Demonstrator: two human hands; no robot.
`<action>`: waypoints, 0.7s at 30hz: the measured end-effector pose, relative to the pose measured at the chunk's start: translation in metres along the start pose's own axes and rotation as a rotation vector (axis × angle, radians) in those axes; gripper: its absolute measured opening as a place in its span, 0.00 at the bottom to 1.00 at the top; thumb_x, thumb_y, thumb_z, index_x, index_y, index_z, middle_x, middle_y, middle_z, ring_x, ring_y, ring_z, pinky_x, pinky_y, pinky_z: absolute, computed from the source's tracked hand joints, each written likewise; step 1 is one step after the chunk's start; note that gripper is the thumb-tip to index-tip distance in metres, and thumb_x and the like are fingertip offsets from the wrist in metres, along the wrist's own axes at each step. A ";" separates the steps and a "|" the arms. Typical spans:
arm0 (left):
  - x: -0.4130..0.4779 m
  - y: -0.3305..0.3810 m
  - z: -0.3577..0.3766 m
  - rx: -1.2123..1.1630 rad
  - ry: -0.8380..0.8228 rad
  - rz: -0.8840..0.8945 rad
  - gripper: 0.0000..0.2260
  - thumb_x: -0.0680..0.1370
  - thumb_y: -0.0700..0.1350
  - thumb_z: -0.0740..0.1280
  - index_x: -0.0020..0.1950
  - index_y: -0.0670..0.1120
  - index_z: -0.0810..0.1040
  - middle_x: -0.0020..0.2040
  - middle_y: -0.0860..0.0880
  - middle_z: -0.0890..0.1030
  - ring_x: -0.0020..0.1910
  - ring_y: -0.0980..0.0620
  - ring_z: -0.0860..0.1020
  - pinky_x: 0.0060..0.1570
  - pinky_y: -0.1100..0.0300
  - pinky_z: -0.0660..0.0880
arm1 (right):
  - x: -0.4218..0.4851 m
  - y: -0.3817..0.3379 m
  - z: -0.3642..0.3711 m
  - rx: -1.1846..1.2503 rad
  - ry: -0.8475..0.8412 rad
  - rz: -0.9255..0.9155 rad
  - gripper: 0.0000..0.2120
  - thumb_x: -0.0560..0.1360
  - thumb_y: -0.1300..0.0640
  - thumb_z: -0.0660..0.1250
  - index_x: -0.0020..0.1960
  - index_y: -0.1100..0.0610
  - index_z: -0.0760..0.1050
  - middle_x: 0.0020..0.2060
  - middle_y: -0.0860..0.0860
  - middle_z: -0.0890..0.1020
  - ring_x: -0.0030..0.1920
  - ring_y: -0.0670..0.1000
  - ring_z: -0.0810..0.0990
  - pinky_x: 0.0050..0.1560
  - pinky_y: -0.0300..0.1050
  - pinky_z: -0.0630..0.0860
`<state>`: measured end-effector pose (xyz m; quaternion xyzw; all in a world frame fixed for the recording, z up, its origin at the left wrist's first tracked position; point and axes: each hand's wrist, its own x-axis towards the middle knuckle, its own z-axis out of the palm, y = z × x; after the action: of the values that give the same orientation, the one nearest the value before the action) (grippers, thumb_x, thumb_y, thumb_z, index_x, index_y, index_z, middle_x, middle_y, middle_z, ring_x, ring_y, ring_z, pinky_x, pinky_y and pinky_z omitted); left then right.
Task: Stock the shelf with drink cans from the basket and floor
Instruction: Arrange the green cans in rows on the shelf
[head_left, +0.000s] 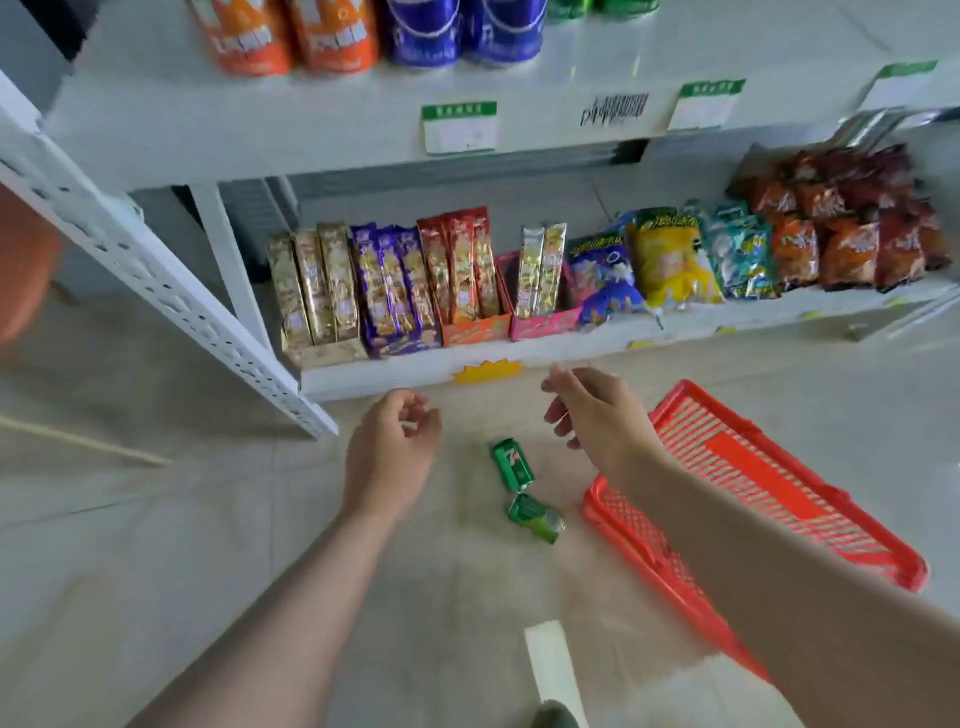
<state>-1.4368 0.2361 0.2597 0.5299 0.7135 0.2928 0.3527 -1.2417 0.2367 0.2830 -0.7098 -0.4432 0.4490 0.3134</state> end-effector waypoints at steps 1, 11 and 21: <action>-0.002 -0.018 0.011 0.017 -0.017 -0.040 0.08 0.76 0.45 0.68 0.53 0.46 0.79 0.43 0.50 0.80 0.43 0.50 0.78 0.44 0.62 0.69 | 0.005 0.021 0.008 -0.024 -0.011 0.022 0.17 0.80 0.46 0.59 0.47 0.58 0.78 0.34 0.52 0.80 0.35 0.53 0.77 0.40 0.53 0.75; 0.004 -0.178 0.156 0.024 -0.117 -0.382 0.13 0.75 0.50 0.70 0.56 0.45 0.79 0.44 0.51 0.78 0.50 0.47 0.78 0.47 0.60 0.69 | 0.063 0.226 0.068 -0.294 -0.102 0.184 0.15 0.79 0.48 0.60 0.47 0.58 0.79 0.39 0.56 0.82 0.42 0.60 0.80 0.44 0.51 0.79; 0.068 -0.265 0.276 -0.030 -0.221 -0.471 0.23 0.73 0.57 0.70 0.61 0.44 0.76 0.57 0.48 0.81 0.56 0.47 0.78 0.57 0.55 0.74 | 0.116 0.361 0.124 -0.430 -0.135 0.294 0.24 0.76 0.51 0.69 0.70 0.54 0.71 0.63 0.55 0.77 0.57 0.55 0.77 0.51 0.43 0.72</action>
<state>-1.3704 0.2427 -0.1232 0.3727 0.7698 0.1533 0.4949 -1.2064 0.1997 -0.1123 -0.7853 -0.4403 0.4315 0.0566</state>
